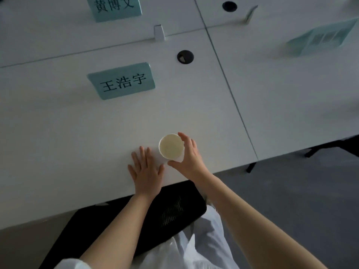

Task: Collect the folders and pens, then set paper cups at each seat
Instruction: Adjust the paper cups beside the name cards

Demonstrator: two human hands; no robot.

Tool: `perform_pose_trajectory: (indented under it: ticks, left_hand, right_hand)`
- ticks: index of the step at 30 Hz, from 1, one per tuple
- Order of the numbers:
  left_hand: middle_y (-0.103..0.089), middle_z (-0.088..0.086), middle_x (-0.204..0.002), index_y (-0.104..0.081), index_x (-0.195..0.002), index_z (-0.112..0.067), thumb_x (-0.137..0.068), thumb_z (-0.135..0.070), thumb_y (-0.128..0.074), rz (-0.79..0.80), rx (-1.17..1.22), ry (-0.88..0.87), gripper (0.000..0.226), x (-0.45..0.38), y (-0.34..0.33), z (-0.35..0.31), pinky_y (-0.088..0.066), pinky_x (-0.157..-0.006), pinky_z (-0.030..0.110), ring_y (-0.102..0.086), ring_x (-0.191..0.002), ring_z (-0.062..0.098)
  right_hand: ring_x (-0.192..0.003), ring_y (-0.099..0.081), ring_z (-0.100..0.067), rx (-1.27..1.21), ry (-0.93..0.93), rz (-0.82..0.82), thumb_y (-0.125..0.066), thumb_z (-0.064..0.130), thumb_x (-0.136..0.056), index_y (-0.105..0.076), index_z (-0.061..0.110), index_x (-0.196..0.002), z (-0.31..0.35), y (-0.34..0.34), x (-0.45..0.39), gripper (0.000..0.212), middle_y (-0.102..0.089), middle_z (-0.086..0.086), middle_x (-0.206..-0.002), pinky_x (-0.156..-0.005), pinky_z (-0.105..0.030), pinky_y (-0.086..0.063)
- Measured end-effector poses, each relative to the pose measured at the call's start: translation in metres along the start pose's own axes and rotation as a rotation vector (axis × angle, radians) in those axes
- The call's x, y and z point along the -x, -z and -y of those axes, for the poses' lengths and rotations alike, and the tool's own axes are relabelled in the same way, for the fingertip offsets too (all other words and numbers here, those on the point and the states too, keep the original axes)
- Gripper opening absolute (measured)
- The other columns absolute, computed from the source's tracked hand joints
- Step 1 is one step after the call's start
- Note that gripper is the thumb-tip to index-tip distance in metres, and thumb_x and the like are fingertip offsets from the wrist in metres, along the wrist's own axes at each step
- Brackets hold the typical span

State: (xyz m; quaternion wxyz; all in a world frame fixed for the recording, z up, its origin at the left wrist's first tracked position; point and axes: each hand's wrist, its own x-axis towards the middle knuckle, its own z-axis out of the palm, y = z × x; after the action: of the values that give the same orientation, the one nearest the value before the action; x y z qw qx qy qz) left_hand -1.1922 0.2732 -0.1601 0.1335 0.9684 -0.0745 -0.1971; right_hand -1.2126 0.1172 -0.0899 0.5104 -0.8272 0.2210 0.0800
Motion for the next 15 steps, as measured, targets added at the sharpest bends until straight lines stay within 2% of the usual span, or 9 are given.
perform_pose_trajectory:
  ticks: [4,6,8,10,12,15]
  left_hand:
    - [0.001,0.001,-0.164,-0.012,-0.156,-0.017,-0.099,-0.044,-0.040,-0.043,0.055,0.151,0.069,0.001,-0.002,-0.020,-0.007,-0.116,0.059,0.006,-0.150,0.029]
    - [0.001,-0.003,-0.164,-0.014,-0.155,-0.019,-0.099,-0.041,-0.040,-0.088,0.106,0.230,0.067,0.002,-0.002,-0.030,-0.005,-0.117,0.057,0.006,-0.150,0.026]
    - [-0.003,-0.006,-0.164,-0.017,-0.154,-0.020,-0.097,-0.034,-0.046,-0.126,0.170,0.306,0.065,-0.002,-0.003,-0.042,-0.004,-0.117,0.055,0.004,-0.151,0.023]
    - [-0.017,-0.004,-0.162,-0.031,-0.149,-0.018,-0.090,-0.023,-0.054,-0.217,0.255,0.375,0.063,-0.007,0.003,-0.051,-0.007,-0.118,0.053,-0.006,-0.150,0.023]
    - [-0.029,0.001,-0.158,-0.041,-0.143,-0.013,-0.085,-0.017,-0.057,-0.322,0.333,0.430,0.060,-0.017,0.010,-0.056,-0.012,-0.118,0.050,-0.015,-0.149,0.024]
    - [-0.027,0.003,-0.159,-0.039,-0.145,-0.011,-0.087,-0.016,-0.056,-0.372,0.336,0.395,0.060,-0.043,0.021,-0.063,-0.008,-0.119,0.046,-0.012,-0.149,0.022]
  right_hand:
    - [-0.117,-0.048,-0.022,-0.021,0.126,0.012,-0.081,0.012,-0.068,-0.042,0.009,-0.131,-0.004,0.004,-0.011,0.074,-0.051,-0.007,-0.127,-0.083,-0.013,-0.029]
    - [-0.114,-0.048,-0.019,-0.028,0.146,0.031,-0.081,0.013,-0.068,-0.042,0.010,-0.130,-0.006,0.012,-0.013,0.073,-0.051,-0.006,-0.126,-0.080,-0.011,-0.029]
    - [-0.116,-0.047,-0.018,-0.015,0.154,0.053,-0.080,0.013,-0.069,-0.040,0.012,-0.132,-0.010,0.028,-0.019,0.075,-0.050,-0.005,-0.129,-0.083,-0.014,-0.030]
    - [-0.117,-0.047,-0.019,-0.001,0.164,0.046,-0.080,0.014,-0.069,-0.040,0.013,-0.133,-0.013,0.045,-0.029,0.076,-0.049,-0.004,-0.130,-0.087,-0.019,-0.035]
    - [-0.116,-0.048,-0.021,0.008,0.157,0.048,-0.080,0.015,-0.069,-0.040,0.015,-0.132,-0.010,0.060,-0.042,0.075,-0.047,-0.005,-0.130,-0.093,-0.032,-0.044]
    - [-0.115,-0.048,-0.024,0.006,0.150,0.029,-0.082,0.018,-0.068,-0.040,0.016,-0.132,-0.003,0.075,-0.072,0.076,-0.046,-0.007,-0.129,-0.096,-0.046,-0.047]
